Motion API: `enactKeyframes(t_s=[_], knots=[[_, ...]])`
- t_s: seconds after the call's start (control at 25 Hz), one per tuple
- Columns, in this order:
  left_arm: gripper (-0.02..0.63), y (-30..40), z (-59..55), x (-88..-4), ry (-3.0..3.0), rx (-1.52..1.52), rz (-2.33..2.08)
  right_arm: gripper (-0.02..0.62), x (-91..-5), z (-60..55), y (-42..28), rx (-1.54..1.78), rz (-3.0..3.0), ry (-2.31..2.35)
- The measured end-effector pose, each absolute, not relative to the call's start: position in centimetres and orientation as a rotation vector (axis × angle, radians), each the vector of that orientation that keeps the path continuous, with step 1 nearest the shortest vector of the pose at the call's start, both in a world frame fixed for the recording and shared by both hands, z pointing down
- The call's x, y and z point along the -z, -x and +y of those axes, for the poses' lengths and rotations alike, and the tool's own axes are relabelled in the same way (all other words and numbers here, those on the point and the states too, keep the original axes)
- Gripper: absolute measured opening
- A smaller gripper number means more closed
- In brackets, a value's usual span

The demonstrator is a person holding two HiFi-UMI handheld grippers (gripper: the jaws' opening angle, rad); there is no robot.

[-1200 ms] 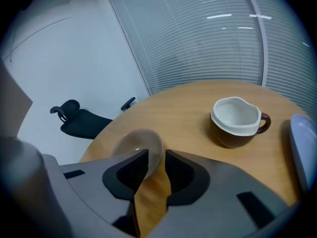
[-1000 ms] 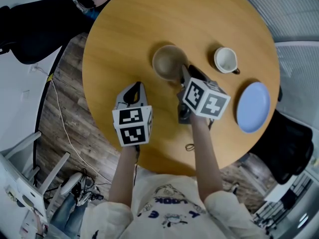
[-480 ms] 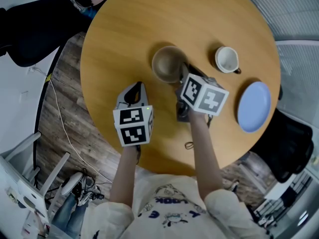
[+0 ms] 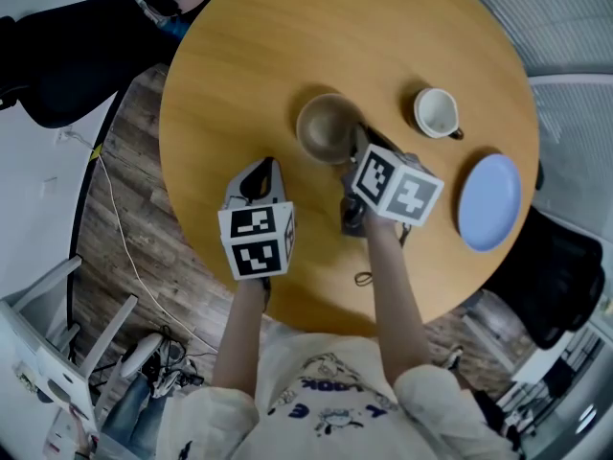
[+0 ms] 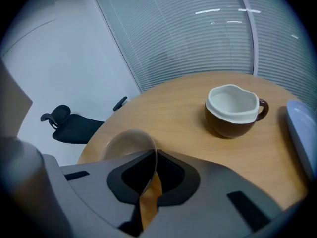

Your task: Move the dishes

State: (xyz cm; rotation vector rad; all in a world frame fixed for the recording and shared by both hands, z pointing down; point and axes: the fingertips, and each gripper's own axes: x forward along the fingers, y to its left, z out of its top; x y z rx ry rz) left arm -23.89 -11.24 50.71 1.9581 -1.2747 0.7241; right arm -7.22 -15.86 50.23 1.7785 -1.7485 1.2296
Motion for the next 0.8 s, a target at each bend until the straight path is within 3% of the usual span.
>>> enactKeyframes(t_s=[0.8], knots=[[0.003, 16.5, -8.3, -45.5, -2.144, -0.764, -1.2, 0.014, -46.6, -6.0, -2.5, -1.334, -1.637, -1.993]])
